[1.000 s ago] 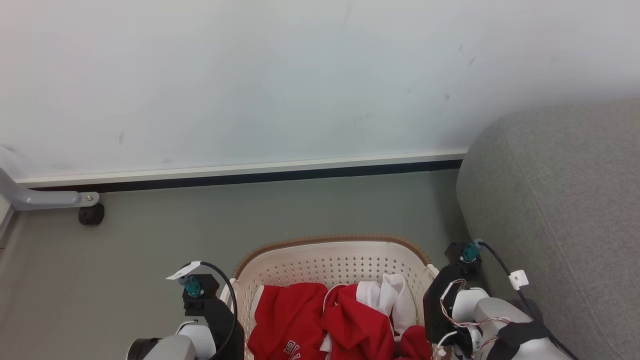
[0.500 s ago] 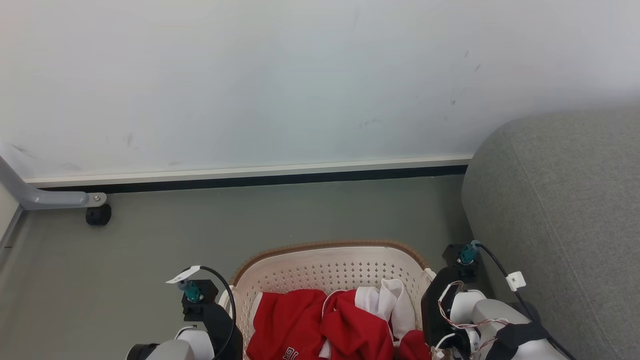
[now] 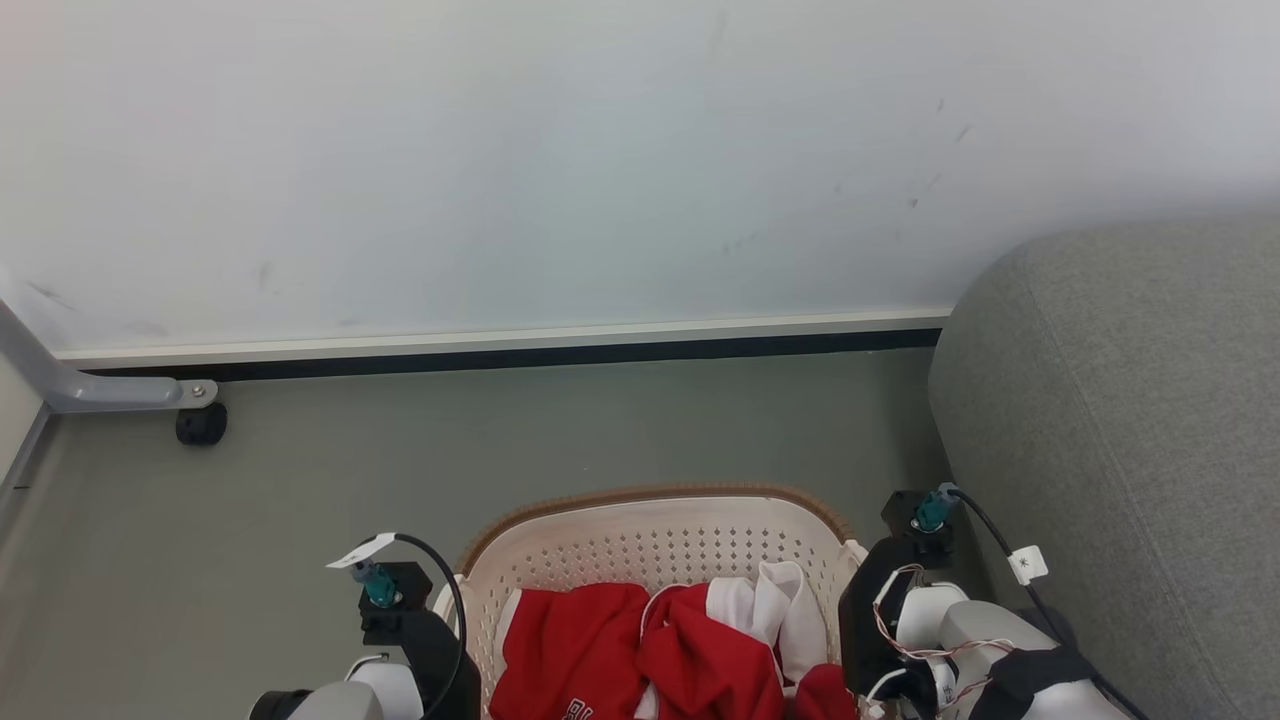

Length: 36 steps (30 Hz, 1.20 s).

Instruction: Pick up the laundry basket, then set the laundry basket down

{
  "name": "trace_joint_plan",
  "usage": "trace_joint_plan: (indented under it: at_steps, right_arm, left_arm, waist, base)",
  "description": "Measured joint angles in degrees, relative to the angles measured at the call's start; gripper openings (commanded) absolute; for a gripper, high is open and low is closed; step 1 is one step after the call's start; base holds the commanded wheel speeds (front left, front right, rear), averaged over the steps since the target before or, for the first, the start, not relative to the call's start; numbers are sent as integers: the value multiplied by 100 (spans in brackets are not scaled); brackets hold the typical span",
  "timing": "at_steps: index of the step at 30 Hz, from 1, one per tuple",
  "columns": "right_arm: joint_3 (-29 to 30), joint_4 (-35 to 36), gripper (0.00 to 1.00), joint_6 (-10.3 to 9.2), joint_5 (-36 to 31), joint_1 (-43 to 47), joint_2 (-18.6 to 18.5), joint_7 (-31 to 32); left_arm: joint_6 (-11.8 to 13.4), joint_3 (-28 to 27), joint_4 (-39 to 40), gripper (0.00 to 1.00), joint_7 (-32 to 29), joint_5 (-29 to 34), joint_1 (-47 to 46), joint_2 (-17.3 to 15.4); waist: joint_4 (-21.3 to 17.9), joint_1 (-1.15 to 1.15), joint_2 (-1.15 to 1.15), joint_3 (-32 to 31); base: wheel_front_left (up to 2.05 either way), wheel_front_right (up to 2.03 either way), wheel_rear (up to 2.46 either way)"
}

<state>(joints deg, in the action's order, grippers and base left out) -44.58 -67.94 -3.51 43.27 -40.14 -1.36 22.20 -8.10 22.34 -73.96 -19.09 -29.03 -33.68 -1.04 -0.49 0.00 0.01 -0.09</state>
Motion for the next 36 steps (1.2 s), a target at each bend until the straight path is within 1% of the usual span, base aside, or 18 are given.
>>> trace_joint_plan:
  at_steps: [22, 36]
  right_arm:
    - [-263, 46, 0, -26, 253, -1, -1, 16]
    - [-365, -44, 0, -26, 366, -6, 0, -13]
  left_arm:
    - [0, 10, 0, 0, -48, -31, 5, -38]
    - [0, 25, -1, 0, -37, -48, 8, -32]
  waist:
    - [-3, 0, 0, 13]
    - [-59, 0, 0, 31]
  base:
    - [0, 0, 0]
    - [0, 0, 0]
